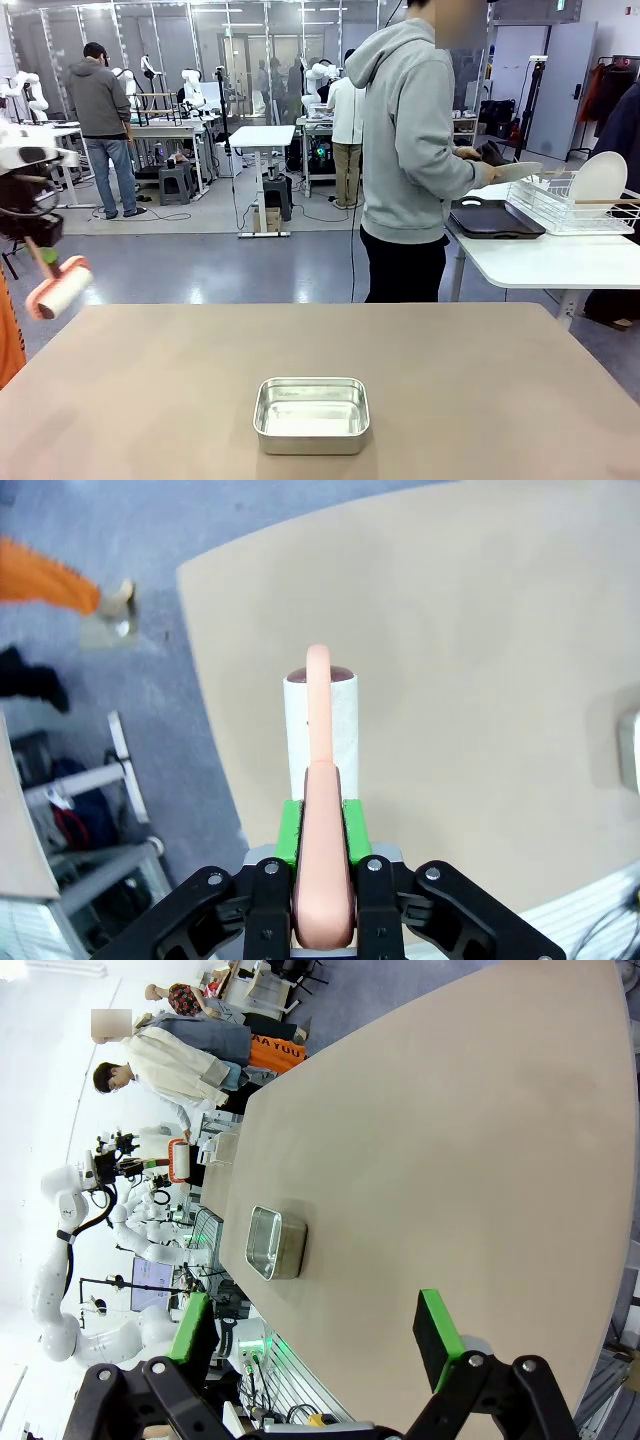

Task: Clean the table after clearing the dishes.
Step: Place the Lint Roller back on top of the Airtight Container.

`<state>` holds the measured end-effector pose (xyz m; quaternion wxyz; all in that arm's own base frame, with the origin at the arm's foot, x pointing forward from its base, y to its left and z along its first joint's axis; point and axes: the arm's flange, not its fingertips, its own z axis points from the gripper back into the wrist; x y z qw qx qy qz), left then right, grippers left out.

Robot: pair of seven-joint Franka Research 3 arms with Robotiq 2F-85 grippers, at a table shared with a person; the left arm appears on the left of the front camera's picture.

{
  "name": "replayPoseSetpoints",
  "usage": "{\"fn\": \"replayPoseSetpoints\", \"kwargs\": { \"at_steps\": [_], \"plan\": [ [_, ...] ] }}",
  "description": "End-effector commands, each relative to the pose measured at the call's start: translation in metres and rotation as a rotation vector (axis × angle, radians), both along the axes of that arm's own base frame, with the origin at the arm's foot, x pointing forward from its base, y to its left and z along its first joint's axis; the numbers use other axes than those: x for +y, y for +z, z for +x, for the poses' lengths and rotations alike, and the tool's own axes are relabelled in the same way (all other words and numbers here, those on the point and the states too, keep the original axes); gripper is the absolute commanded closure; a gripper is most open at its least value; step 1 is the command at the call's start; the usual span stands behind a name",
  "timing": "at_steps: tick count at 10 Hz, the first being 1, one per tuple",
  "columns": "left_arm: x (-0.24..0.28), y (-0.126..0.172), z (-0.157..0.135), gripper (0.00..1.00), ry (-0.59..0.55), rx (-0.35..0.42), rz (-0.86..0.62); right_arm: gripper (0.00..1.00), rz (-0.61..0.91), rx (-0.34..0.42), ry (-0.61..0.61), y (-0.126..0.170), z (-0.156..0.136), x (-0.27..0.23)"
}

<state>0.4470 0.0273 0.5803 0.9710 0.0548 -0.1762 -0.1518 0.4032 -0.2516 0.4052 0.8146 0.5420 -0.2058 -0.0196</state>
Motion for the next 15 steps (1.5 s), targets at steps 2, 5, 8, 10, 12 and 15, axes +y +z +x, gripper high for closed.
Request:
{"fn": "replayPoseSetpoints", "kwargs": {
  "at_steps": [2,5,8,10,12,15],
  "plan": [
    [-0.074,0.032,-0.010,0.79,-0.385,0.055,0.144,0.00,0.003,-0.015,0.005,0.003,-0.002,0.000],
    [-0.169,0.024,-0.038,0.79,-0.761,0.088,0.178,0.00,0.003,-0.015,0.005,0.003,-0.002,0.000],
    [-0.275,-0.011,-0.062,0.79,-1.137,0.078,0.189,0.00,0.003,-0.015,0.005,0.003,-0.002,0.000],
    [-0.330,-0.028,-0.079,0.79,-1.281,0.104,0.156,0.00,0.003,-0.015,0.005,0.003,-0.002,0.000],
    [-0.352,-0.039,-0.078,0.79,-1.325,0.132,0.155,0.00,0.003,-0.015,0.005,0.003,-0.002,0.000],
    [-0.359,-0.047,-0.091,0.79,-1.301,0.137,0.170,0.00,0.003,-0.015,0.005,0.003,-0.002,0.000]
  ]
}}
